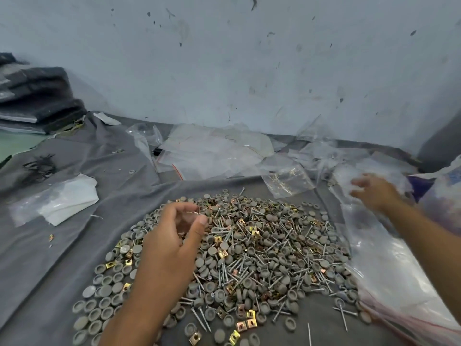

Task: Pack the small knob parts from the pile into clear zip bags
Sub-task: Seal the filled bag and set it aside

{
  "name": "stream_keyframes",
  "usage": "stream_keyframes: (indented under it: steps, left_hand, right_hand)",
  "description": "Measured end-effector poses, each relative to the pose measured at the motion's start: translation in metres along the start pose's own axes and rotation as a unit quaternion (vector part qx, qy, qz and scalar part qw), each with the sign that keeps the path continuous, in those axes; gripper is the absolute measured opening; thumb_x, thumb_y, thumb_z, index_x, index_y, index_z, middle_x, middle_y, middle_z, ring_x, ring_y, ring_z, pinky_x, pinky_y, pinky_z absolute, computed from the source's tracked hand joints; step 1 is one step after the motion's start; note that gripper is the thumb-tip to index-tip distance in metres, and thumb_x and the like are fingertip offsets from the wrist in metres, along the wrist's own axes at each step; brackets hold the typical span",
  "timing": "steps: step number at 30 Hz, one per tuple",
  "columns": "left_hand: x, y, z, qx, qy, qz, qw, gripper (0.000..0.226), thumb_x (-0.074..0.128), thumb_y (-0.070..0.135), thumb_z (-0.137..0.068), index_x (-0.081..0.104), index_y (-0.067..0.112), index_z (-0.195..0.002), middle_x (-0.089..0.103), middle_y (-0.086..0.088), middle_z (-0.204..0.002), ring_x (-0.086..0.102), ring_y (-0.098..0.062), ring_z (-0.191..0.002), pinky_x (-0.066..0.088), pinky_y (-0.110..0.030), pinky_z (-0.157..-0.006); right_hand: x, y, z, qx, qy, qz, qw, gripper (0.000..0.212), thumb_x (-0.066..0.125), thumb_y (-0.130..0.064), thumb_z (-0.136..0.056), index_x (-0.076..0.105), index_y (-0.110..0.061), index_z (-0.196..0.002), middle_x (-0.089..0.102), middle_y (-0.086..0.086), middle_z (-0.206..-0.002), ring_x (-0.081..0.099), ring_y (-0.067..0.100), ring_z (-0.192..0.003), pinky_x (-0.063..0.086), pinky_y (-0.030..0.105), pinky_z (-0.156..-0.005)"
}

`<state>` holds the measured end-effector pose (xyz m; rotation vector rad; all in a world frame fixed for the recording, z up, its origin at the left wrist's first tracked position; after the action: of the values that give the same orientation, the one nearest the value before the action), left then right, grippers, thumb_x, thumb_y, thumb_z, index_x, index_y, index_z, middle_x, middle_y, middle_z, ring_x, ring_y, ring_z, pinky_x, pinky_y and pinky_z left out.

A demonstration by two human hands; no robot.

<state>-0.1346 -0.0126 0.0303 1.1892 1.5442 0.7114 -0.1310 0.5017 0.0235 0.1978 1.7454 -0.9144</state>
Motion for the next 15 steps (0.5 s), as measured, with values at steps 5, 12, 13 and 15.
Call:
stream_keyframes:
  steps: [5, 12, 13, 15]
  left_hand:
    - [0.003, -0.003, 0.001, -0.013, -0.018, 0.035, 0.999, 0.038, 0.047, 0.067, -0.083, 0.055, 0.041, -0.108, 0.072, 0.021, -0.1, 0.065, 0.008, -0.092, 0.049, -0.025, -0.075]
    - [0.009, 0.009, 0.006, 0.001, -0.03, 0.035, 0.999, 0.041, 0.044, 0.07, -0.079, 0.053, 0.041, -0.107, 0.072, 0.017, -0.102, 0.066, 0.004, -0.096, 0.049, -0.024, -0.078]
    - [0.01, 0.009, 0.006, 0.001, -0.032, 0.033, 0.999, 0.041, 0.044, 0.07, -0.079, 0.053, 0.041, -0.107, 0.072, 0.017, -0.102, 0.066, 0.004, -0.096, 0.049, -0.023, -0.077]
    - [0.011, 0.012, 0.008, 0.002, -0.034, 0.032, 0.999, 0.039, 0.044, 0.069, -0.08, 0.053, 0.041, -0.107, 0.073, 0.018, -0.101, 0.066, 0.004, -0.096, 0.048, -0.022, -0.076]
  right_hand:
    - [0.007, 0.023, 0.095, -0.038, -0.145, 0.076, 0.986, 0.051, 0.069, -0.039, -0.095, 0.059, -0.014, -0.138, 0.059, 0.008, -0.143, 0.057, 0.023, -0.122, 0.042, 0.034, -0.103]
    - [-0.004, 0.059, 0.178, -0.09, -0.064, 0.181, 0.977, 0.053, 0.077, -0.034, -0.088, 0.051, -0.038, -0.135, 0.059, -0.003, -0.142, 0.055, 0.018, -0.126, 0.043, 0.035, -0.107]
    - [-0.008, 0.056, 0.177, -0.092, -0.035, 0.145, 0.985, 0.045, 0.08, -0.02, -0.086, 0.056, -0.039, -0.119, 0.067, -0.001, -0.127, 0.061, 0.017, -0.11, 0.048, 0.034, -0.097]
    - [-0.016, 0.057, 0.171, -0.067, -0.003, 0.077, 0.995, 0.045, 0.081, 0.0, -0.081, 0.061, -0.035, -0.102, 0.069, 0.004, -0.112, 0.061, 0.017, -0.091, 0.048, 0.033, -0.083]
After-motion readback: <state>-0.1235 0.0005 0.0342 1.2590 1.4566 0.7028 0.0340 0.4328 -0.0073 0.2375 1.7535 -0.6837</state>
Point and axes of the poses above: each hand's wrist, its own z-axis away from the middle knuckle, its own x-axis out of the palm, y = z × x, the point moved 10 cm from there along -z, towards the middle knuckle
